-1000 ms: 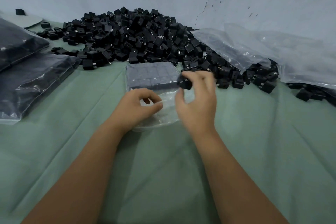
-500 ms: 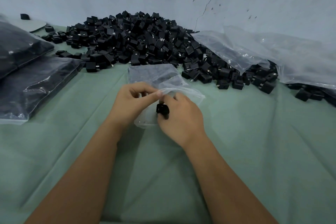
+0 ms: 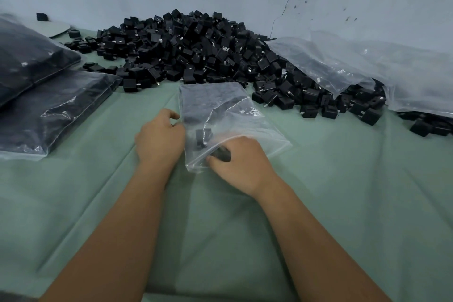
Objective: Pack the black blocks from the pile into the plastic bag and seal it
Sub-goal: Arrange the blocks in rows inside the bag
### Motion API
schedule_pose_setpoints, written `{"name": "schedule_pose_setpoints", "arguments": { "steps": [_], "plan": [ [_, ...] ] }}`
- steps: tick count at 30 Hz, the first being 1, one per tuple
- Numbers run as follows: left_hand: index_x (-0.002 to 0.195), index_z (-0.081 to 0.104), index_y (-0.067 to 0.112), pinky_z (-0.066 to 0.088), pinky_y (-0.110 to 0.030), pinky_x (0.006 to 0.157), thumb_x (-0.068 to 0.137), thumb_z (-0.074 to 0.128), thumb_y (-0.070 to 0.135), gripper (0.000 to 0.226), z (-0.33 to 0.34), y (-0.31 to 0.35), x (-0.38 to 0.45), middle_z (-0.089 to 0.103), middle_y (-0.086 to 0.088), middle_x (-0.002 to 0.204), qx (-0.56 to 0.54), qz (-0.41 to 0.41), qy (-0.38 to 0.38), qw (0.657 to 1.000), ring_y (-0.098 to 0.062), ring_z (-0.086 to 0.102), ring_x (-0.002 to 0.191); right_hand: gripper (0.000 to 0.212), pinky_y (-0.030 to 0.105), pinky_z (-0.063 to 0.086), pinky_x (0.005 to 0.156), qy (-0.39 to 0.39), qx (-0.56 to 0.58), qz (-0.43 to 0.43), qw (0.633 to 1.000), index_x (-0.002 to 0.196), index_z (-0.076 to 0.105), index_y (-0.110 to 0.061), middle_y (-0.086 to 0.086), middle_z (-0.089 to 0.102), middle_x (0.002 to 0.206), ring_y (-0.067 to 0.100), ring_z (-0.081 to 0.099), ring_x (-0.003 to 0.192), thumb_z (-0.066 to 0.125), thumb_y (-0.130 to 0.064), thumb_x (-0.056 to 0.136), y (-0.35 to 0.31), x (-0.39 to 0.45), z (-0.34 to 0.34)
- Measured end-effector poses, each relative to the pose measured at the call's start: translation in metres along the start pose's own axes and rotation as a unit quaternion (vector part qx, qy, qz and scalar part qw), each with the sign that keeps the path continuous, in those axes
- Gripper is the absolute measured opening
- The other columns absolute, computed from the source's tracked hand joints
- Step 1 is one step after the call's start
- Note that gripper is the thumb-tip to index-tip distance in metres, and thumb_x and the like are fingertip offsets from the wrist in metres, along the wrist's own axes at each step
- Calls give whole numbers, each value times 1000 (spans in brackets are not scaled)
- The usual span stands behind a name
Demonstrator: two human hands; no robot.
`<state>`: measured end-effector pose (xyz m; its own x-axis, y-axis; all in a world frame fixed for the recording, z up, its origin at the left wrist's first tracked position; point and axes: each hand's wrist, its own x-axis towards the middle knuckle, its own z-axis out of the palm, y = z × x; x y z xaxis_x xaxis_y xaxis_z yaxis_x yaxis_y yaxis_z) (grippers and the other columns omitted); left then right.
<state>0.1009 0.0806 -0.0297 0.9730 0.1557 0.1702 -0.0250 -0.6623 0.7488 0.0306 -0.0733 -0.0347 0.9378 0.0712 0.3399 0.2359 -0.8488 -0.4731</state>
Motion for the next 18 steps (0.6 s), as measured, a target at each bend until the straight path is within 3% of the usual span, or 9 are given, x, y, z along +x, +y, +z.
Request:
{"name": "schedule_pose_setpoints", "arguments": {
  "steps": [3,5,8,13,16,18],
  "plan": [
    [117,59,23,44,-46,95,89,45,17,32,-1,2,-3,67,-10,87,4,5,-3,1000,-34,59,95,19,31,43,84,-56,-38,-3,998,87,66,-19,-4,65,85,19,57,88,50,-30,89,-2,7,4],
    [118,58,22,48,-45,88,90,45,19,31,0,3,-4,66,-11,84,-17,10,-11,1000,-34,60,89,20,37,43,92,-67,-21,4,998,97,65,-20,1,67,98,22,57,100,46,-21,90,-4,13,5],
    [118,57,23,51,-43,79,94,48,28,26,1,4,-3,66,-7,82,-28,23,-12,999,-30,62,83,14,41,48,84,-78,-35,-16,996,84,52,-27,-1,61,89,22,56,90,46,-14,86,-7,25,9],
    [115,57,24,52,-42,79,90,57,45,33,2,4,-2,62,-1,75,-40,21,-2,999,-26,63,81,7,40,47,91,-112,-60,-8,992,97,50,-33,0,61,102,22,57,100,45,-28,94,-15,41,21],
    [115,58,23,52,-43,81,86,63,42,35,1,5,-2,64,-2,76,-36,15,-2,999,-28,64,84,19,37,45,90,-61,-109,-59,990,107,56,-23,2,64,105,23,57,102,41,-27,96,-18,33,20],
    [112,59,23,52,-42,81,85,64,40,32,0,5,-2,65,-3,77,-25,14,1,1000,-29,64,85,20,31,42,77,-41,-139,-62,988,100,58,-22,2,65,100,24,58,96,41,-31,95,-17,22,13]
  ]
}}
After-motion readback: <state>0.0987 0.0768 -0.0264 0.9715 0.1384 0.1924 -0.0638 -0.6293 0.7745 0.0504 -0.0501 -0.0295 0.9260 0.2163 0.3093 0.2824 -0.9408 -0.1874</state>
